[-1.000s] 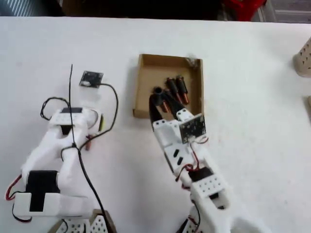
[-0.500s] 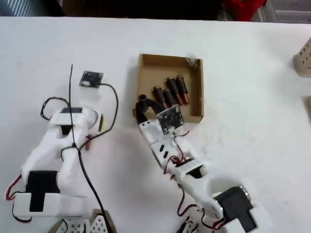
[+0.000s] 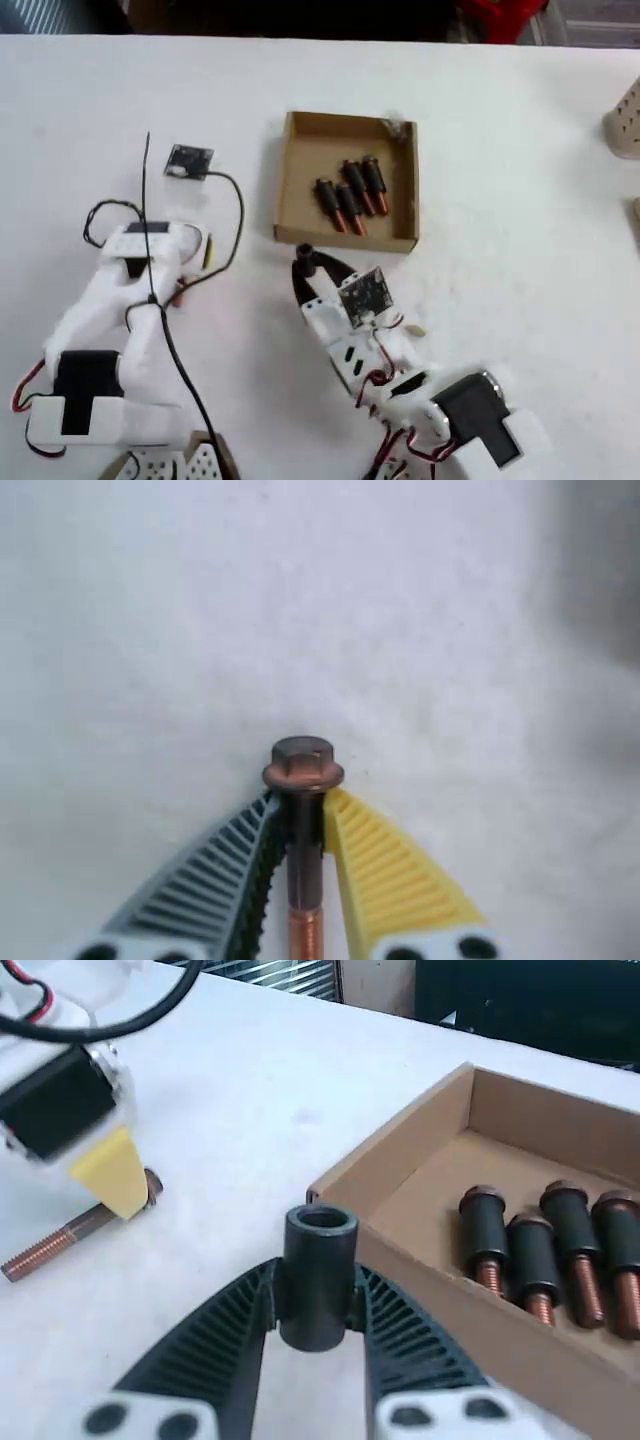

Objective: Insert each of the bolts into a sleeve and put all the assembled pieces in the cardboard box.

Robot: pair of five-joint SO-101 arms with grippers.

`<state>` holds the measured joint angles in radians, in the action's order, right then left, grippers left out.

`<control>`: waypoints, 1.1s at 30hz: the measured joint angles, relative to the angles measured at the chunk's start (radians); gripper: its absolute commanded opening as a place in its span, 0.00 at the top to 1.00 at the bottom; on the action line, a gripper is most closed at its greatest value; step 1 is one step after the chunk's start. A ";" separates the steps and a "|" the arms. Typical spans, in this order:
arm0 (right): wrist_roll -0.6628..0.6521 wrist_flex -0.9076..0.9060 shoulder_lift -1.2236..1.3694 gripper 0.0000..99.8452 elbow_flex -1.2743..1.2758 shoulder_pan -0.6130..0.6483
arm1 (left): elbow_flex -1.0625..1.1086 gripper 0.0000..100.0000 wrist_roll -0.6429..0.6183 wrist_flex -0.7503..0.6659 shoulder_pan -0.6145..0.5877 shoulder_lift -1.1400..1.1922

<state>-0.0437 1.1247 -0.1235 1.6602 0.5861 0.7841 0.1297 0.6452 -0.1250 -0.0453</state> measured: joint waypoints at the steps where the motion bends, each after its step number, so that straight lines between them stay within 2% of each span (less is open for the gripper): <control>1: 0.002 0.005 0.002 0.98 0.006 -0.005 | 0.000 0.98 0.000 0.000 0.000 0.000; 12: 0.002 0.014 0.049 0.98 0.014 0.000 | 0.000 0.98 0.000 0.000 0.009 -0.002; 17: 0.002 0.014 0.049 0.98 0.014 0.006 | 0.078 0.98 0.000 -0.041 0.054 -0.127; 22: 0.002 0.014 0.049 0.98 0.014 0.008 | 0.308 0.98 -0.021 -0.304 0.058 -0.333; 29: 0.002 0.014 0.049 0.98 0.014 0.008 | 0.617 0.98 -0.285 -0.715 0.068 -0.597; 33: 0.003 0.014 0.049 0.98 0.014 0.009 | 0.724 0.98 -0.334 -0.842 0.120 -0.730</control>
<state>-0.0407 1.1385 -0.0744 1.6740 0.5953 1.5083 -0.2048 -0.1972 -0.0054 -0.7756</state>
